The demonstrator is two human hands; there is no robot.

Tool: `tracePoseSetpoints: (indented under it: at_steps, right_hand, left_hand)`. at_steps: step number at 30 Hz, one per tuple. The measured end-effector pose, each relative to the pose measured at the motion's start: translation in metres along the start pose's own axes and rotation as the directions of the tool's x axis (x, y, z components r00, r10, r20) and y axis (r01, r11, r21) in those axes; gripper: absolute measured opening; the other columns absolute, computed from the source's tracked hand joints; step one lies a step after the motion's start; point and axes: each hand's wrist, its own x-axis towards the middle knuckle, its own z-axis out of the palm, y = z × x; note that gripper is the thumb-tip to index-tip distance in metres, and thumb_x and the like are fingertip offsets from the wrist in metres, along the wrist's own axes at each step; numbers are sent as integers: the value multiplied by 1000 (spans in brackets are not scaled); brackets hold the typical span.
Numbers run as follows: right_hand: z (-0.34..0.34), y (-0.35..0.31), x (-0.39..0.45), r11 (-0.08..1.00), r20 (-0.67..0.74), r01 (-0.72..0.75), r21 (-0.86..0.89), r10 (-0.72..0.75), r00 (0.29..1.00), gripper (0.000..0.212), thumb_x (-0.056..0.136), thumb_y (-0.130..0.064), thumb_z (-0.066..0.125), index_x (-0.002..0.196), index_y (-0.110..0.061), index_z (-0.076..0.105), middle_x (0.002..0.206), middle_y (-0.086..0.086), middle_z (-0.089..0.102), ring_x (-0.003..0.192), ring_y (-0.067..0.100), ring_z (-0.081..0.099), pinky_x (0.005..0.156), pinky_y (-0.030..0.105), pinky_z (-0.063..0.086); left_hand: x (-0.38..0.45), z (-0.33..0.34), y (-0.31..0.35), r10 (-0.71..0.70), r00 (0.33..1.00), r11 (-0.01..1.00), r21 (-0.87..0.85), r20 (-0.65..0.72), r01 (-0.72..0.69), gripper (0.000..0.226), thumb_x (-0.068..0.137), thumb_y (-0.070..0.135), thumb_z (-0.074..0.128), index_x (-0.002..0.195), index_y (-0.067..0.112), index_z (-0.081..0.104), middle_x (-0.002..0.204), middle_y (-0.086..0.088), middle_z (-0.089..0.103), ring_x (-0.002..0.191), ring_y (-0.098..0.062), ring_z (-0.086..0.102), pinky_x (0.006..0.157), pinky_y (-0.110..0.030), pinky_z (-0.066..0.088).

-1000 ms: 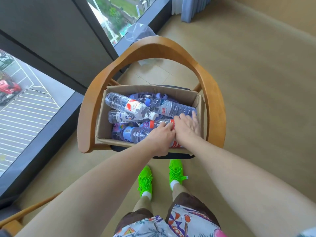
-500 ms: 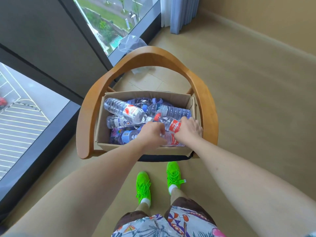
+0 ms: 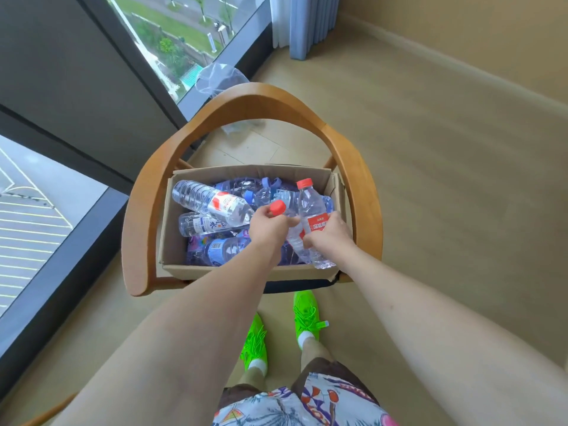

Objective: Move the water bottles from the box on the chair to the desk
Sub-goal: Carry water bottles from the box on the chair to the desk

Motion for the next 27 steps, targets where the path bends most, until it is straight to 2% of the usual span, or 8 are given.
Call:
tracePoseSetpoints:
  at_steps: [4,11,16,18,20,22,24,27]
  right_hand:
    - [-5,14,4,985,0,-7,172,7,1000,65,64,-16,80,119,-25,47,101,1,64,87,19,63,65,31,48]
    - [-23,15,10,898,87,47,437,-94,992,68,54,-28,91,114,-27,59,105,5,73,94,25,73,81,42,61]
    - [-30,-14,9,881,168,72,467,-169,971,62,62,-42,94,113,-25,63,104,0,77,92,20,76,67,37,60]
    - [-25,-28,8,880,225,79,468,-205,953,54,71,-38,91,115,-21,64,106,6,77,92,23,76,68,39,61]
    - [-18,-42,4,862,266,68,502,-229,937,47,79,-34,87,117,-16,65,105,11,77,90,28,77,69,42,64]
    - [-11,-58,-4,865,276,70,497,-235,932,44,80,-39,85,114,-18,67,99,7,79,87,25,77,66,38,61]
    - [-5,-74,-16,882,299,90,463,-251,921,42,80,-48,83,109,-22,69,92,-2,79,84,17,77,65,31,56]
    - [9,-95,-36,896,359,153,416,-317,878,35,79,-52,83,96,-23,72,79,-7,78,72,12,75,65,31,57]
  left_hand:
    - [6,16,-9,-43,989,998,-41,140,50,27,85,4,78,110,7,67,102,-9,74,93,-22,70,72,-30,53]
    - [-1,21,3,-51,986,975,-205,159,84,28,98,42,69,118,23,64,103,-2,76,73,-11,77,52,-26,56]
    - [1,3,38,-56,974,980,-176,218,96,60,93,67,61,126,17,64,116,-17,75,100,-34,76,85,-52,62]
    - [-3,-6,46,-84,970,971,-200,228,131,66,90,72,59,122,14,68,112,-20,76,101,-36,75,84,-50,63]
    - [-12,-19,52,-85,964,971,-194,253,137,65,88,70,63,116,12,71,105,-17,78,95,-32,77,75,-44,65]
    - [-22,-37,54,-68,967,976,-183,247,116,63,85,60,75,123,10,67,109,-15,78,98,-32,77,88,-47,62]
    - [-32,-56,57,-59,985,986,-143,162,83,65,81,47,83,131,11,61,113,-15,77,103,-33,75,100,-53,56]
    - [-51,-88,61,-58,998,984,-169,-25,53,56,83,31,83,129,10,58,109,-17,76,95,-33,77,93,-55,60]
